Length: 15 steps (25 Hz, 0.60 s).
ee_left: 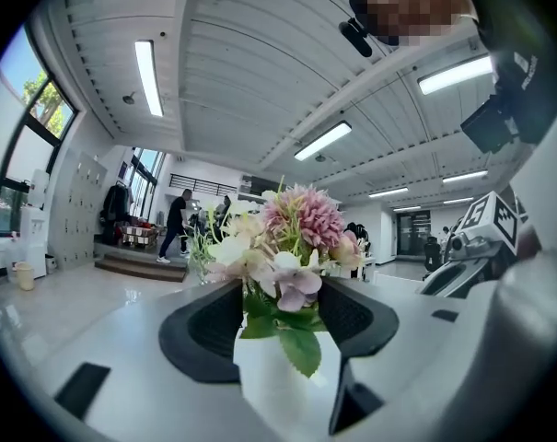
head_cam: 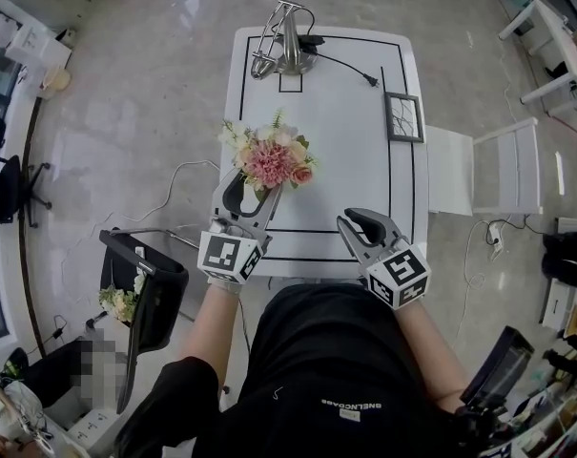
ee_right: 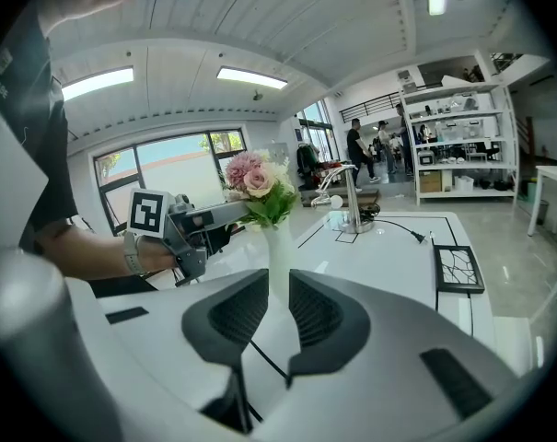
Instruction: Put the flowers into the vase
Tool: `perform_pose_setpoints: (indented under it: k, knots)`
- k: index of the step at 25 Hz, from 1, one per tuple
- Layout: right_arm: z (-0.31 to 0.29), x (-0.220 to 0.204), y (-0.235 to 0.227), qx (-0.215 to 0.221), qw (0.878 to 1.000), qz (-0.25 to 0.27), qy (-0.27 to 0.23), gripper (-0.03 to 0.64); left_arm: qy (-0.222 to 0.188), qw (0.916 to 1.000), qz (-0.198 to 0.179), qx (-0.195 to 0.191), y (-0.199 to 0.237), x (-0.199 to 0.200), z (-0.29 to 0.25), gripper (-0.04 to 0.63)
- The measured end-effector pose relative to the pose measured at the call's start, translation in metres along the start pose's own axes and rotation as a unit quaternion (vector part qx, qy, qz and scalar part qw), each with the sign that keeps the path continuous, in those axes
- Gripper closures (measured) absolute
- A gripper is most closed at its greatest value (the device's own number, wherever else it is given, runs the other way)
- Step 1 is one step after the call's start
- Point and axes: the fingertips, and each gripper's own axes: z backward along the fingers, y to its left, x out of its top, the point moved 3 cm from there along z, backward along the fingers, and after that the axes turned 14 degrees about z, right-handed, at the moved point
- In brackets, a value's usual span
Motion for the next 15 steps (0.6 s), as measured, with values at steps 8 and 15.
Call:
perform_pose_setpoints:
  k: [8,15]
  knots:
    - [-0.008,-0.003,0.006,0.019,1.0,0.002,0.005,0.555,0.05,0.9987,-0.01,0.006,0.0,-0.024,0.014,0.27]
    - [-0.016,-0.003,0.01,0.037,0.999,0.002,0.005,0.555,0.081,0.9965,-0.005,0.022,0.003,-0.04,0.034,0.233]
